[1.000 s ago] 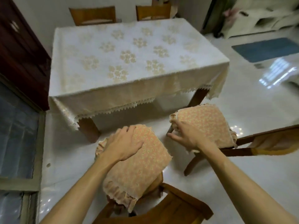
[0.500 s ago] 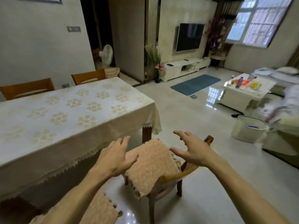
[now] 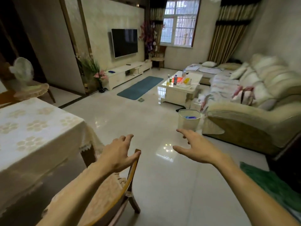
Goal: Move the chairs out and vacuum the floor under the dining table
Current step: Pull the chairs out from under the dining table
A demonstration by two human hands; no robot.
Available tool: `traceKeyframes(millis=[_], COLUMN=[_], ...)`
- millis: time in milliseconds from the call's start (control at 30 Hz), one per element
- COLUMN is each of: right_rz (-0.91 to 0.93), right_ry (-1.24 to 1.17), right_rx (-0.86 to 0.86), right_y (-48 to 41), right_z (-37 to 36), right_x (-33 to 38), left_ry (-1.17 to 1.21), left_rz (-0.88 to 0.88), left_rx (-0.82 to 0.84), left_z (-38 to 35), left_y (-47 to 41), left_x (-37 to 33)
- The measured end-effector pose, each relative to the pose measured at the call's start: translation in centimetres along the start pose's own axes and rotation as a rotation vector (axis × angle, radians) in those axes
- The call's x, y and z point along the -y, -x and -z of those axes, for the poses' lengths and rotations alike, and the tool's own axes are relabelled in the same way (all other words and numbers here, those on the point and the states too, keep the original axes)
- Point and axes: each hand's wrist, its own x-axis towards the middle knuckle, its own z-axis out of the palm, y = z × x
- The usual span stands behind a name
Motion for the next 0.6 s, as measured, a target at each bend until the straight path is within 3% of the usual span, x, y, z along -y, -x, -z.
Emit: traceKeyframes(millis=[433,600], right_rz=[-0.159,-0.205], right_ry=[0.052,0.059], right_rx=[-0.133,-0.11], right_y=[-16.6,-22.4], right_z=[6.9,8.8], right_x=[-14.8,-20.2], left_ry=[0.023,0.014], left_rz=[-0.22,-0.254], left_rx=[-0.025,0.004], left_z=[-2.2,-3.4], left_y=[-27.4,-36.6], left_x=[-6.3,-8.3])
